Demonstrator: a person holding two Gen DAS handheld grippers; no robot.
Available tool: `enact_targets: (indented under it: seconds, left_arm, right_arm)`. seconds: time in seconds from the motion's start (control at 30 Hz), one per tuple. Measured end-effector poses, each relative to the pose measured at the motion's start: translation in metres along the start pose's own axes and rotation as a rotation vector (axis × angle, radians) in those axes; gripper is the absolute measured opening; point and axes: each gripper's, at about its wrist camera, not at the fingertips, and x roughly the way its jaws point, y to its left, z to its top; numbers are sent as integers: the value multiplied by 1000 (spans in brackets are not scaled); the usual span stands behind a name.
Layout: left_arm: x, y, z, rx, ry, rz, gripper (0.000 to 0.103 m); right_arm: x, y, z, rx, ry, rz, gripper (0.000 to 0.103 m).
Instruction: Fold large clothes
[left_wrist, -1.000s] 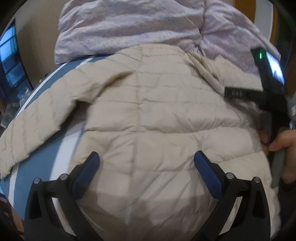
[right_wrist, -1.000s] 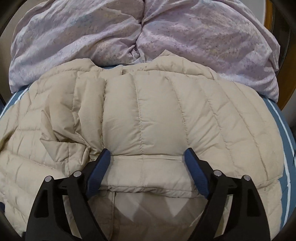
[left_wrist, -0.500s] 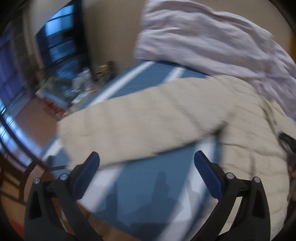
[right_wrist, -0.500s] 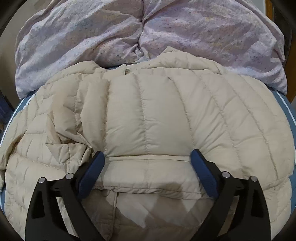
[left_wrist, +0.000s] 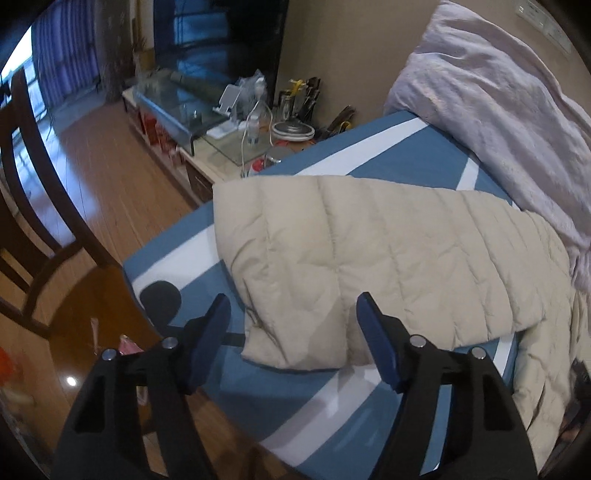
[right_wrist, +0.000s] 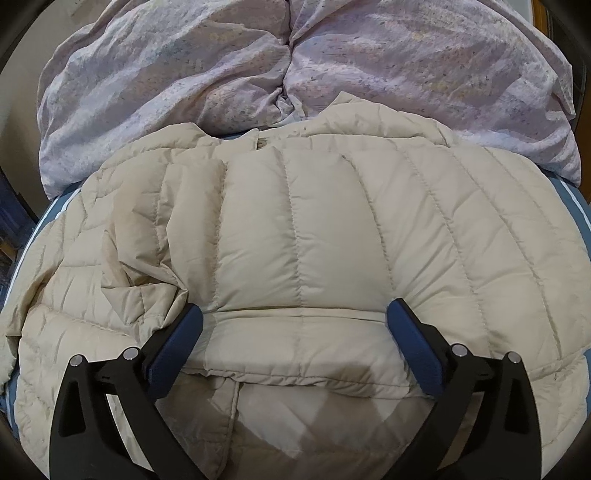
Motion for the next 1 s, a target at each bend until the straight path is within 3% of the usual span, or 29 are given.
enact_targets:
  seconds: [0.3,0.4,0.43,0.57,0.87,1.0]
  left_arm:
    - [8,2,4,-32,-20,13,60]
    - [9,1,6,-32,-35,42,44]
    - [9,1,7,-29,-38,42,33]
    - [8,-3,9,-33,-27,-4,8]
    - [-21,-52,23,57,-77,-72,4]
    - [-41,-101,34,140,-106,-137,4]
  right_arm:
    - [0,0,0,3,-1,3,102]
    - [1,0,-1,4,-1,6,102]
    - [1,0,-1,4,-1,7,102]
    - [0,0,-1,7,-3,9,102]
    - [-1,0,-1,15,-8,22,102]
    - [-1,0,-2,15,-8,21,102]
